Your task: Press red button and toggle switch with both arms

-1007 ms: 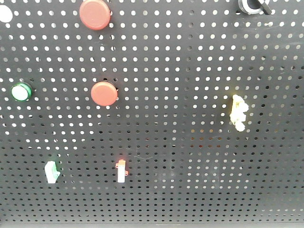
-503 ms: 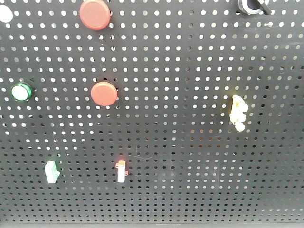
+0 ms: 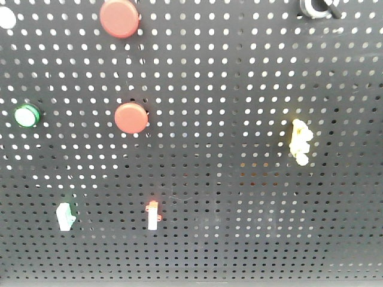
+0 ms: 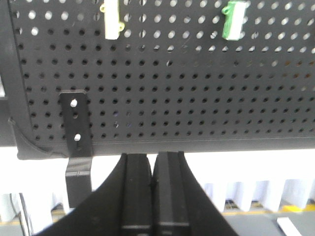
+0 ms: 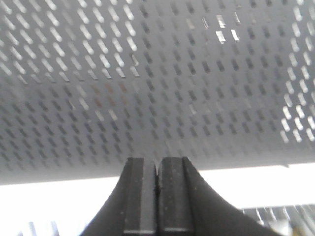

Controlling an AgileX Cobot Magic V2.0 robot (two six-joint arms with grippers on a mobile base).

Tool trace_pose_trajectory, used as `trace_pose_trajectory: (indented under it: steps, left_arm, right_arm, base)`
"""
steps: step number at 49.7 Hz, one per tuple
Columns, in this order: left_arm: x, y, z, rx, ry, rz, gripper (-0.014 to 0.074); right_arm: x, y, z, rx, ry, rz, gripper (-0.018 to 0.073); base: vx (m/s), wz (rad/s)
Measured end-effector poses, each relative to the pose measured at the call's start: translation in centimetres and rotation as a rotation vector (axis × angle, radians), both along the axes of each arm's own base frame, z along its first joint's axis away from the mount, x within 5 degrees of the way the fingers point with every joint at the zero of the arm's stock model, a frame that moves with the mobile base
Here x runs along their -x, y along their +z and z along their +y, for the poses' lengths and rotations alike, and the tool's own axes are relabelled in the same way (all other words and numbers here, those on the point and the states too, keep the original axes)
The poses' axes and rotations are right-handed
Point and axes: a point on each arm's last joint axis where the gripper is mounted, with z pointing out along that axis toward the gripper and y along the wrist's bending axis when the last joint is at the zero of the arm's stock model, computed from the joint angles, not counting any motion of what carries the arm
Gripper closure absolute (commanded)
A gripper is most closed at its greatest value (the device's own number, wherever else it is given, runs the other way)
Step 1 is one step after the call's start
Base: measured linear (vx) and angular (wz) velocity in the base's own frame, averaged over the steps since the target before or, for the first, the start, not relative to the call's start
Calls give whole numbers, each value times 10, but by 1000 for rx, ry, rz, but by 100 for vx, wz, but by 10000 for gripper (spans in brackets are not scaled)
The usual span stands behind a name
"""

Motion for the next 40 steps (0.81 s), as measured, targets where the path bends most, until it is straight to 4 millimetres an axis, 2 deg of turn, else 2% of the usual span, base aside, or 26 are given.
trace_pose_trajectory:
  steps: [40]
  left_arm:
    - [0, 0, 0, 0, 0, 1, 594]
  right_arm:
    - [0, -2, 0, -8, -1, 23, 562]
  base:
    - [0, 0]
